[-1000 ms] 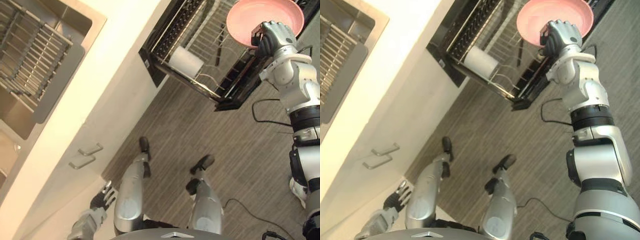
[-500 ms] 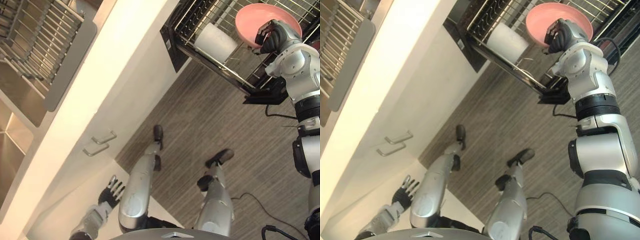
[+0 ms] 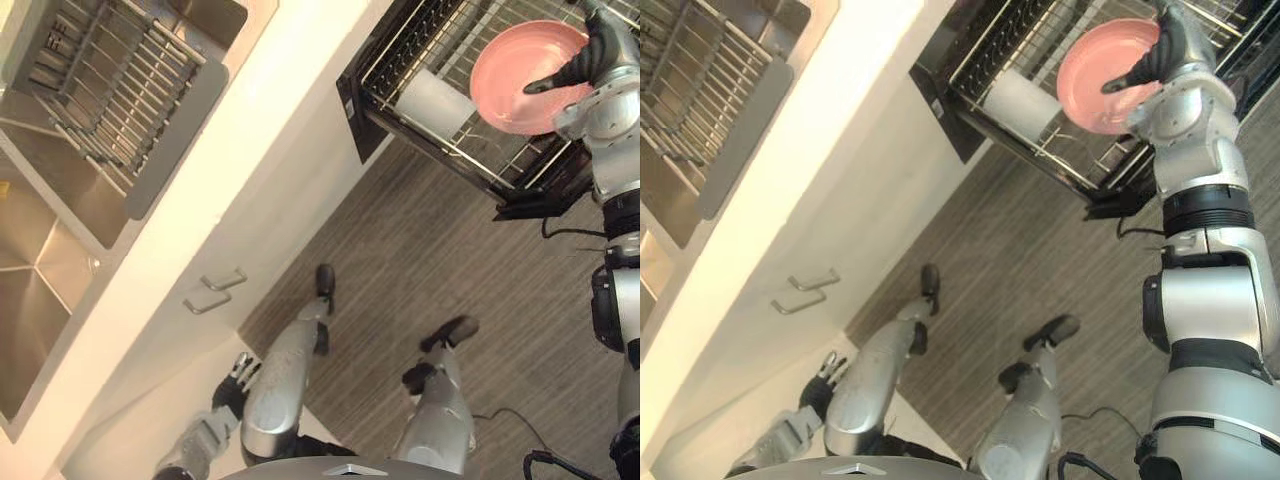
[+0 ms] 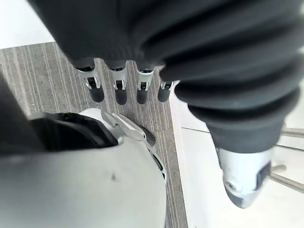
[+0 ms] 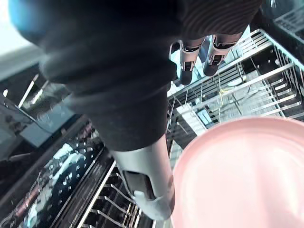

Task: Walk over to the sink, pick up the cup, carry it to the dishwasher, place the cup inside the dishwasher, then close the dishwasher door

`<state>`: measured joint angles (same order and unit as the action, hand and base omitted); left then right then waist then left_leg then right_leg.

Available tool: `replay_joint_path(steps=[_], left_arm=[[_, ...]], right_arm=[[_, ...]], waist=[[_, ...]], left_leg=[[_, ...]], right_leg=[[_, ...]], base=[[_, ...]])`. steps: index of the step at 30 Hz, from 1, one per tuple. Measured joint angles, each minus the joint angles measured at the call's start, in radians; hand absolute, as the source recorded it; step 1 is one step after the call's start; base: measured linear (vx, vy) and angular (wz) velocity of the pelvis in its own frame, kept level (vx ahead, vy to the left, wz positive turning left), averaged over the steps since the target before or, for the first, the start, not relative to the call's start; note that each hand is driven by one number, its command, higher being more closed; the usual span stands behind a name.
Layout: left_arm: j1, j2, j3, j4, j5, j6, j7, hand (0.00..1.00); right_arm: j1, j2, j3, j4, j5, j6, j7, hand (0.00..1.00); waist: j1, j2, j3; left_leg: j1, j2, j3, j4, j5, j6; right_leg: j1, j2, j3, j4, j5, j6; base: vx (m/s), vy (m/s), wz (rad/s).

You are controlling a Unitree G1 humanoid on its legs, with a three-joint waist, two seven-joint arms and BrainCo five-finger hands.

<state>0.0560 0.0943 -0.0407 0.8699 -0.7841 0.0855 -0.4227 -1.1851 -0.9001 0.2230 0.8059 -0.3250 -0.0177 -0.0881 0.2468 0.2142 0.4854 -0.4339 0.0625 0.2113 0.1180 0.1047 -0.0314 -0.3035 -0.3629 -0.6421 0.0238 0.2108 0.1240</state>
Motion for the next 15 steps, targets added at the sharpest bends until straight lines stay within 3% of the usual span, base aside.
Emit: replay_joint_path(steps=[6, 12, 15], left_arm=[[0.031, -0.001, 0.008, -0.025, 0.005, -0.008, 0.002, 0.0], [0.073, -0.021, 0.064, -0.034, 0.044, -0.029, 0.0, 0.0], [0.093, -0.024, 0.089, -0.023, 0.071, -0.047, 0.003, 0.0]], right_arm=[[-0.02, -0.009, -0.048, -0.014, 0.099, 0.007, -0.058, 0.0], [-0.012, -0.014, -0.2, -0.013, 0.301, 0.081, -0.1, 0.0], [0.105, -0.011, -0.351, -0.016, 0.438, 0.115, -0.111, 0.0]], waist=[[-0.04, -0.002, 0.001], [-0.077, -0.014, 0.009], [-0.097, -0.037, 0.009]], left_leg=[[0.089, -0.01, -0.013, -0.035, 0.007, -0.003], [0.192, -0.012, -0.022, -0.09, 0.026, -0.007], [0.262, -0.012, -0.025, -0.127, 0.036, -0.012]], right_leg=[[0.087, -0.003, -0.015, 0.0, -0.01, 0.013], [0.175, -0.005, -0.037, 0.003, -0.022, 0.02], [0.229, -0.013, -0.054, 0.037, -0.054, 0.028]], base=[[0.01, -0.007, 0.05], [0.0, -0.005, 0.04], [0.01, -0.02, 0.08]])
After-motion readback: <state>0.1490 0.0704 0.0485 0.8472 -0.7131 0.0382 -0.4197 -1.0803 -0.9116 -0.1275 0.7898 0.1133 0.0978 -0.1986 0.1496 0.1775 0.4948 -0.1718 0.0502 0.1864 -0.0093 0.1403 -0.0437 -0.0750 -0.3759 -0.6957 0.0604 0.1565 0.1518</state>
